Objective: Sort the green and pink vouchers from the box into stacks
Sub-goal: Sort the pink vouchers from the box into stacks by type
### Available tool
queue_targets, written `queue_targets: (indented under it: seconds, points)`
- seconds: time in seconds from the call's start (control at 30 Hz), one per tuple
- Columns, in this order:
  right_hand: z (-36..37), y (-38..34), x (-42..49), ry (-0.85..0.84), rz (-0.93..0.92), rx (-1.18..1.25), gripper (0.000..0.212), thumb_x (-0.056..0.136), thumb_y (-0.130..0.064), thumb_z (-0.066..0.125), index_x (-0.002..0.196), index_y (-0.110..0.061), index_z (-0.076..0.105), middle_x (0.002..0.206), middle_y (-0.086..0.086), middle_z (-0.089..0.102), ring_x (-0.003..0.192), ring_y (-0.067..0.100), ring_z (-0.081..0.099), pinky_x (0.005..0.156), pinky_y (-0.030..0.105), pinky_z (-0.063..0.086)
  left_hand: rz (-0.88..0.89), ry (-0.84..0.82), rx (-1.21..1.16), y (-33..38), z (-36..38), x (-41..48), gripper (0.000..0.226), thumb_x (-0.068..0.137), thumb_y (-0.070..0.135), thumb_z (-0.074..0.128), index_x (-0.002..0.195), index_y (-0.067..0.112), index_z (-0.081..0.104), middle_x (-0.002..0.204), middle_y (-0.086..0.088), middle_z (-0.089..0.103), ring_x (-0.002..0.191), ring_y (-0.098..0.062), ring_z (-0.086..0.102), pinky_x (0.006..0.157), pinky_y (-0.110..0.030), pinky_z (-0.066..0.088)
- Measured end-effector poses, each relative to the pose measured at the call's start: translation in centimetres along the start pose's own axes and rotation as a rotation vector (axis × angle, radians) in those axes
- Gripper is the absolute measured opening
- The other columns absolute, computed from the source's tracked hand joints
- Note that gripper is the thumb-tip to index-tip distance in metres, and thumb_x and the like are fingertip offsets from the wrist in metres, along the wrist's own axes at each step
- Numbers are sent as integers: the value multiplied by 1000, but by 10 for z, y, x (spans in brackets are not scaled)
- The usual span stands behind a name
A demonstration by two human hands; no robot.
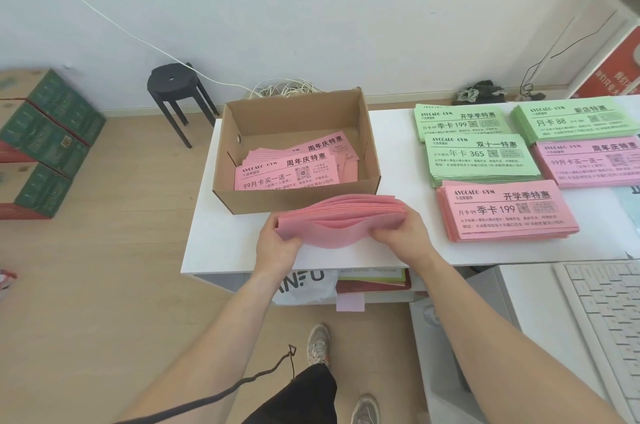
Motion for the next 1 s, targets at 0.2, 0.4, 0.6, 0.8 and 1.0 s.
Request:
queue_targets:
  seconds: [0.2,0.4,0.6,0.8,1.0]
  points:
    - [4,-4,-1,-10,0,-99,38,78,3,71,100,-28,74,93,-14,76,91,5,71,78,25,56,7,-67,201,-6,2,7,35,88,7,58,117,25,54,104,12,65,99,-10,60,77,-24,46]
    - [-11,-10,-1,-53,25,-475,22,84,-22,65,102,-32,72,102,-4,59,98,18,60,84,34,49,154,-145,611,-2,-22,11,35,92,22,58,127,24,61,118,-1,59,102,-24,62,90,-37,48]
    - [-21,-33,0,-152,78,-681,24,93,-35,63,117,-36,66,108,4,58,90,25,66,82,36,53,30,-221,292,8,-26,8,32,93,2,51,116,19,66,112,0,69,70,-16,75,68,-29,59]
    - [-28,-37,2,-172,186,-355,39,84,4,64,119,-14,64,117,12,65,87,27,69,78,39,63,-89,-228,95,9,-28,14,46,89,-12,39,116,11,68,101,-6,74,89,-16,76,89,-32,59]
    - [-33,-39,-1,-239,241,-174,53,85,23,34,111,-5,70,115,23,68,87,20,75,84,27,61,-278,-289,-118,14,-36,12,54,84,-20,25,107,2,69,113,-14,72,94,-27,76,78,-27,61]
Point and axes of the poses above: each hand's wrist, its own x-axis towards the middle knuckle, its own z-axis out of the palm, y = z × x, the point moved 3 cm from there along x, towards the middle knuckle
